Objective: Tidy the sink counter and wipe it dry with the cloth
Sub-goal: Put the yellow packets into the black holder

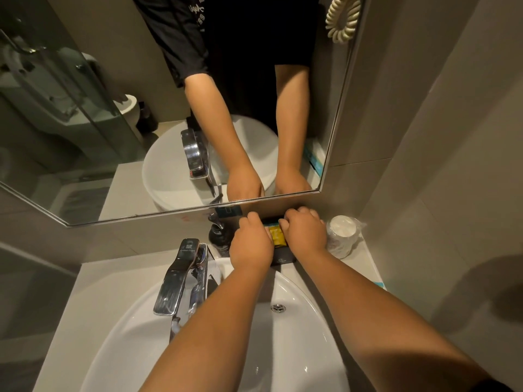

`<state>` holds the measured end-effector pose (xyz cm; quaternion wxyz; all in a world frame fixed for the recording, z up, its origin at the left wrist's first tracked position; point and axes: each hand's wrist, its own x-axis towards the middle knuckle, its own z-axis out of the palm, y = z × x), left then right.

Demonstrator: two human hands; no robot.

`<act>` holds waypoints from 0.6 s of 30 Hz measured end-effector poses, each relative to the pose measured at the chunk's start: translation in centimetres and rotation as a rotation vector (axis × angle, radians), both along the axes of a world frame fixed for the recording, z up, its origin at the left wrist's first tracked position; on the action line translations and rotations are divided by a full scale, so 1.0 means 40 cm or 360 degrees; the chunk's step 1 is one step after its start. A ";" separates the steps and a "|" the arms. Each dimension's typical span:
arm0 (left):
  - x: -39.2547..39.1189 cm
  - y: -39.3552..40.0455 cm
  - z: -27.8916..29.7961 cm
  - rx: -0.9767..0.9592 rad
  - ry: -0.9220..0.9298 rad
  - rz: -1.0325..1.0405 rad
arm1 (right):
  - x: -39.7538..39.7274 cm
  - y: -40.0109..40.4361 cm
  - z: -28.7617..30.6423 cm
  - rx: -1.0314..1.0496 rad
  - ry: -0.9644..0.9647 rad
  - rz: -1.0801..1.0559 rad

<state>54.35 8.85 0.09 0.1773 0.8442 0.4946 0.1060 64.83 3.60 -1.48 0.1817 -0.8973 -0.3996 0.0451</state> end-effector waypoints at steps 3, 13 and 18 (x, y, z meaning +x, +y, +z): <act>-0.019 -0.031 0.012 0.0019 -0.0177 0.0085 | -0.015 -0.057 0.025 0.0293 0.0141 -0.0015; -0.224 -0.159 -0.140 0.0141 0.0415 -0.0749 | -0.090 -0.573 -0.039 0.0177 0.0135 -0.0550; -0.238 -0.149 -0.156 0.0283 0.0436 -0.0908 | -0.103 -0.651 -0.103 -0.0328 0.0010 -0.0359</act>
